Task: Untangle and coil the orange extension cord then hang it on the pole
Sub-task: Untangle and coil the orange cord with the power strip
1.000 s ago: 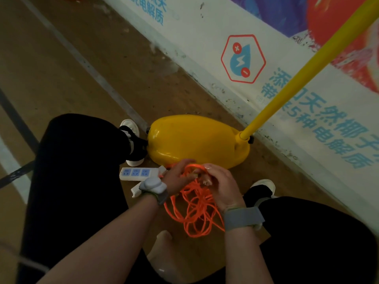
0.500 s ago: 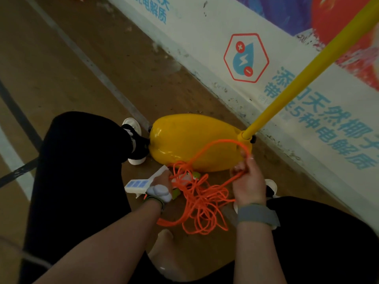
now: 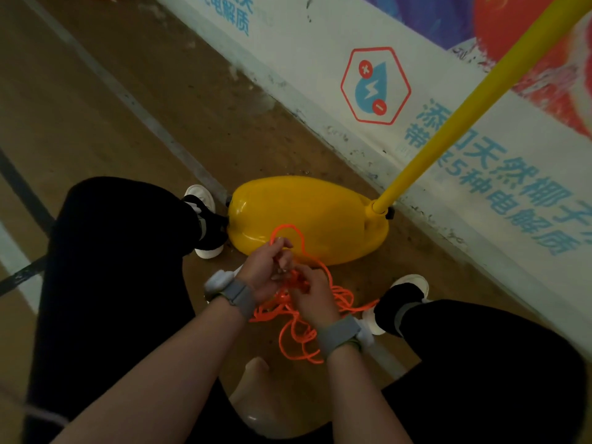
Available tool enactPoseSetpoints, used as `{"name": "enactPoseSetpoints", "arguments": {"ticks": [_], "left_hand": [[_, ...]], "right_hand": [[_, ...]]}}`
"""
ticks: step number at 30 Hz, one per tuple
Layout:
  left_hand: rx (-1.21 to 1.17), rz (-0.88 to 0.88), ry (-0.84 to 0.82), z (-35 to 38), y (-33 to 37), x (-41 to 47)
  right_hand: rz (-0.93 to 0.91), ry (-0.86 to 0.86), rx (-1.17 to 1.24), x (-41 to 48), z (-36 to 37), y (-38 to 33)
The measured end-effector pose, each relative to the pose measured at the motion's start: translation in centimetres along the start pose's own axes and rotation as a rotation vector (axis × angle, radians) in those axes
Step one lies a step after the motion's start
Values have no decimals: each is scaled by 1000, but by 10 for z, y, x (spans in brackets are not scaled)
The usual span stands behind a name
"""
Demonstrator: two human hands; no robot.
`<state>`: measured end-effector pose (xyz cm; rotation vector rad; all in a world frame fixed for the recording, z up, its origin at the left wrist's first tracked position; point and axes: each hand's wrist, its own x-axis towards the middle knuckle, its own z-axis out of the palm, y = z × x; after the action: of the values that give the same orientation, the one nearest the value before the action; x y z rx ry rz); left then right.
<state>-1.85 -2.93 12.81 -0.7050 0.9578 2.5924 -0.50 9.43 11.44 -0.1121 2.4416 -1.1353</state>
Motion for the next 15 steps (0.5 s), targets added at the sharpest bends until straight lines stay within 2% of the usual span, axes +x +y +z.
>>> {"name": "enactPoseSetpoints", "arguments": {"ticks": [2,5,8,10,13,15], "left_hand": [[-94,-23,-36,-1,-2,1],[-192,-12,-42,-5,-6,2],[-247,34,-3,-5,-5,3],[-299,86,39,-6,1,4],[-422,106,58,-10,8,6],[-429,66,29,-11,7,5]], "right_hand": [[-23,27,-63,-1,1,0],[43,91,-13,-5,5,-1],[127,142,-27,-7,10,5],[154,162,-124,-8,15,9],[241,112,-276,-8,18,11],[241,22,-274,-8,20,16]]}}
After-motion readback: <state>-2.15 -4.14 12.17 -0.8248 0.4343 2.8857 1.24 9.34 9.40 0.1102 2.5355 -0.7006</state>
